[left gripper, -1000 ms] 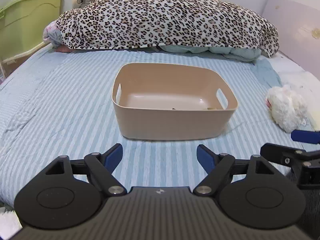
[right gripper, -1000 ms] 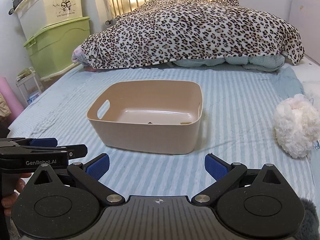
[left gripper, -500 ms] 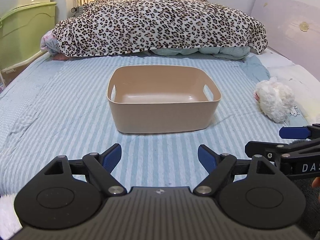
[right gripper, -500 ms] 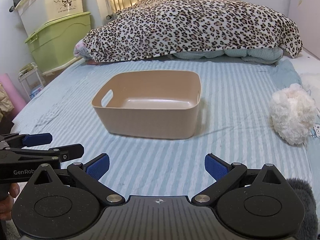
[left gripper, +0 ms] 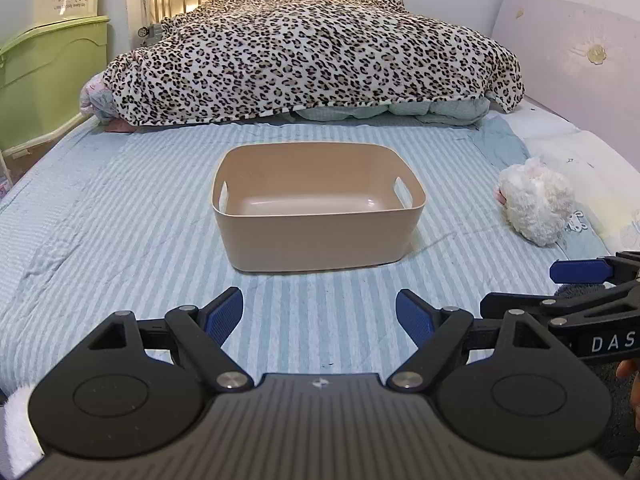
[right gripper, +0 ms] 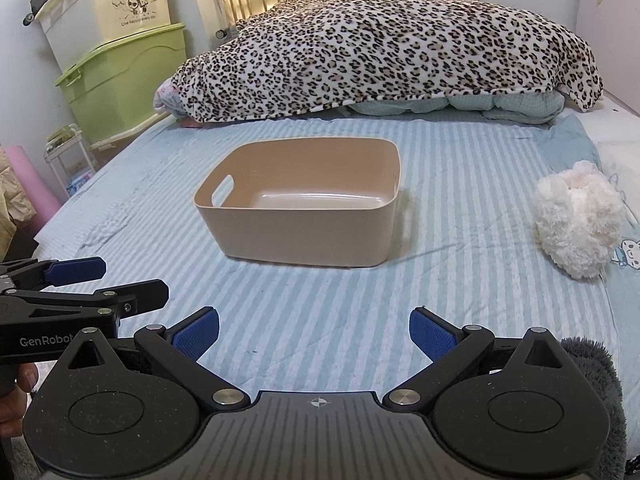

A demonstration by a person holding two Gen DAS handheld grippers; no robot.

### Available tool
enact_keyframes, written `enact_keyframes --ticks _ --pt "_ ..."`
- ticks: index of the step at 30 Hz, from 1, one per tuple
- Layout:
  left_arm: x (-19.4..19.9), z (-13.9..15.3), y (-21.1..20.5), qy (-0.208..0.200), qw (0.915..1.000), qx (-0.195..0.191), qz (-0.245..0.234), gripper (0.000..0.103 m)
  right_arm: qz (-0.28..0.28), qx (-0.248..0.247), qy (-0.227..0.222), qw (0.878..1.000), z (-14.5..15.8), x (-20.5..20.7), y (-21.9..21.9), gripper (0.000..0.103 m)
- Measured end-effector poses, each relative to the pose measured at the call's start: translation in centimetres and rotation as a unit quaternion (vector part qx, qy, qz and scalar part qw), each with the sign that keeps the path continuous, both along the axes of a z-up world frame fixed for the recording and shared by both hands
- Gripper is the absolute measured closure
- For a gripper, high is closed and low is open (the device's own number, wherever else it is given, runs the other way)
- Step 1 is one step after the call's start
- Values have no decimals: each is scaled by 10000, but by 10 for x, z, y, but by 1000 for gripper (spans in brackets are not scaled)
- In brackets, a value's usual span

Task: Organize objects

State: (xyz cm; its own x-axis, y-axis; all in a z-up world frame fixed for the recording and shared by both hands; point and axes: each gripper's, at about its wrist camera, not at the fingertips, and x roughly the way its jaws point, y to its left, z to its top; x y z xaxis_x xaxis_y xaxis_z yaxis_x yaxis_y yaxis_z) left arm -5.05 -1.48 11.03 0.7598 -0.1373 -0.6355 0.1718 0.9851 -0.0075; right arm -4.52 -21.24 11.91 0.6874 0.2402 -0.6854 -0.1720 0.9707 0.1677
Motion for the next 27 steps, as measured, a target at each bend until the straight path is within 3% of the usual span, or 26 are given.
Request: enact_keyframes --ticks 21,27 --pt "3 -1 2 120 9999 -40 -29 19 -23 47 34 10000 1 0 -4 0" --pt "6 -4 4 158 9998 -80 4 14 -12 75 68 9999 0 3 -3 0"
